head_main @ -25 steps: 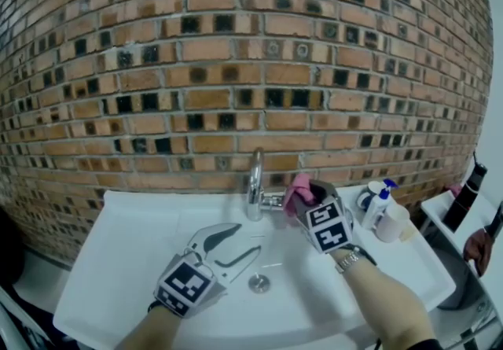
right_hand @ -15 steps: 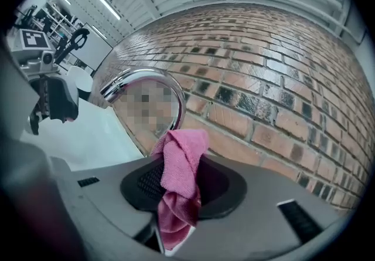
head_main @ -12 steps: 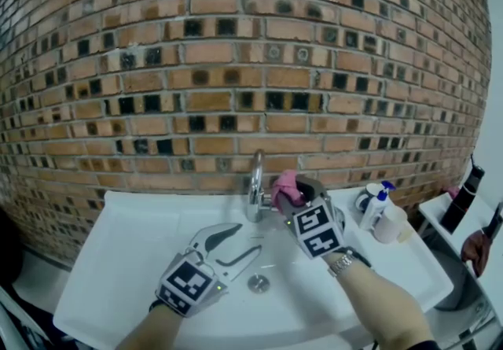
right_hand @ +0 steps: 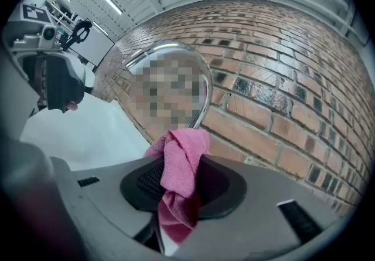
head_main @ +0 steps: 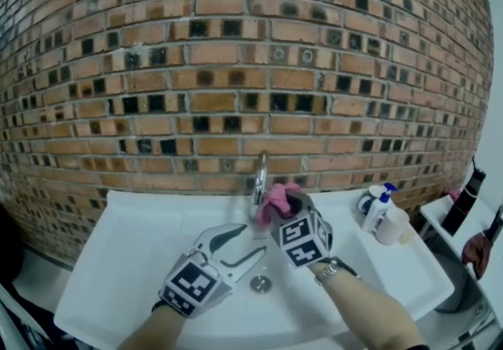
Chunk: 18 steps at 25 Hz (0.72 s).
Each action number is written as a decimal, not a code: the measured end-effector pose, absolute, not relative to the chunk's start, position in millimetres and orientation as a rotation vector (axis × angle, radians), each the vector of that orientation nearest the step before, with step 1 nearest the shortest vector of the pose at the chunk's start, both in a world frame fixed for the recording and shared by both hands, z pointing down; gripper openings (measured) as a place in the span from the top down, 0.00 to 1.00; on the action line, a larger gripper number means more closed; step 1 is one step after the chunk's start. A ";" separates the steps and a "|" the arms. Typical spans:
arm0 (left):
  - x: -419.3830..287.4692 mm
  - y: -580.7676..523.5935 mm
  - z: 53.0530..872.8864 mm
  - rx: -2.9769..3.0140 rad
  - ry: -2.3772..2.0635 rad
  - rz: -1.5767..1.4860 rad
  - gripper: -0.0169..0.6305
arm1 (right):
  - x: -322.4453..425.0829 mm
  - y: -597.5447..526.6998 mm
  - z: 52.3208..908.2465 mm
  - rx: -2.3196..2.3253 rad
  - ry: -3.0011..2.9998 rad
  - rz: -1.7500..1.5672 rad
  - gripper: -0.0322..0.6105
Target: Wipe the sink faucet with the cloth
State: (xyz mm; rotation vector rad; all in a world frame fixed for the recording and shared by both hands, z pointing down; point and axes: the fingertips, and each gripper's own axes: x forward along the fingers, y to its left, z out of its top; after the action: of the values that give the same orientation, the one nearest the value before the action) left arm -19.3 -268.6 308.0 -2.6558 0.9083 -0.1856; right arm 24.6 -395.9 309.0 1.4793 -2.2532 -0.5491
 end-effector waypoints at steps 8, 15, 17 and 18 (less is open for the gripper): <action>-20.2 -269.3 308.5 -2.654 0.909 -0.188 0.61 | 19.1 -413.6 342.4 1.494 -2.187 -0.504 0.76; -20.6 -268.8 308.1 -2.668 0.922 -0.188 0.61 | 18.2 -420.5 359.8 1.480 -2.181 -0.431 0.76; -21.0 -268.8 308.3 -2.666 0.922 -0.191 0.61 | 18.5 -419.9 361.8 1.477 -2.191 -0.403 0.76; -21.1 -269.0 308.7 -2.664 0.922 -0.194 0.61 | 19.0 -419.4 363.0 1.474 -2.200 -0.385 0.76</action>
State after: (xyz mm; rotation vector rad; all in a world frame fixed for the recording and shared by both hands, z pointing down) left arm -21.1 -269.0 308.7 -2.6641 0.9220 -0.1943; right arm 19.0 -419.4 363.0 1.4743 -2.2000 -0.3854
